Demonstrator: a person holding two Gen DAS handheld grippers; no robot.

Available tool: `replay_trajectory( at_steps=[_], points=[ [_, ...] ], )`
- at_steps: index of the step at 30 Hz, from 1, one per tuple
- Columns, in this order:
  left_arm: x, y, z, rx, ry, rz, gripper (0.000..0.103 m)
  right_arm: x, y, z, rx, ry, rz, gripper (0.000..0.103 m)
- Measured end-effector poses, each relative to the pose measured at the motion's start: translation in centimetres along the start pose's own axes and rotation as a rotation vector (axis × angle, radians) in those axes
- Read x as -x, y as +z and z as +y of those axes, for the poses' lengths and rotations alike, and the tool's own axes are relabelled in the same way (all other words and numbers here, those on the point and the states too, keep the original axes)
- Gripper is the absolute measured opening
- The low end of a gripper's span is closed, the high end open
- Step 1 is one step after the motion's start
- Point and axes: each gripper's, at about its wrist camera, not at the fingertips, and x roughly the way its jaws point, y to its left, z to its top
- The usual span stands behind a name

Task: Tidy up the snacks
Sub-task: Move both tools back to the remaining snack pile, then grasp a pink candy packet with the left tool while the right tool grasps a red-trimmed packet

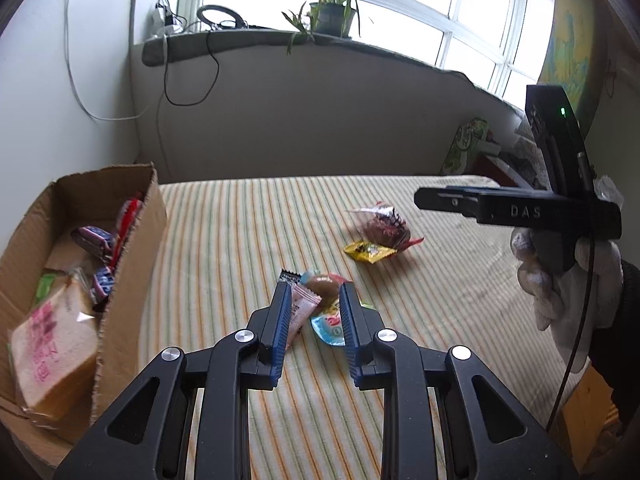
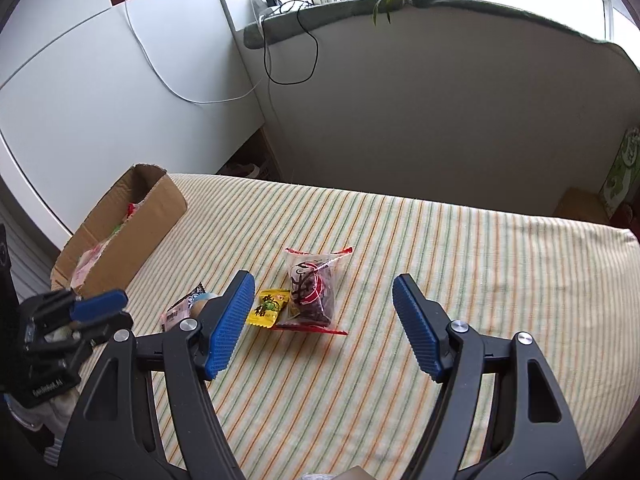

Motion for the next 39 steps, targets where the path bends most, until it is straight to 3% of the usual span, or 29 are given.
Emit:
replay_trajectory(
  at_steps=[13, 28, 34, 39],
  points=[
    [-4.1, -0.8, 0.6, -0.015, 0.08, 0.098, 0.023, -2.5, 0.3, 0.2, 0.017, 0.005, 0.021, 0.074],
    [-4.1, -1.5, 0.1, -0.057, 0.08, 0.144, 0.023, -5.8, 0.4, 1.0, 0.071, -0.054, 0.089, 0.073],
    [-3.7, -2.1, -0.7, -0.089, 0.085, 0.141, 0.023, -6.7, 0.0, 0.5, 0.07, -0.066, 0.118, 0.061],
    [-3.7, -2.1, -0.8, -0.097, 0.074, 0.143, 0.019, -7.0, -0.1, 0.6, 0.076, -0.057, 0.133, 0.04]
  ],
)
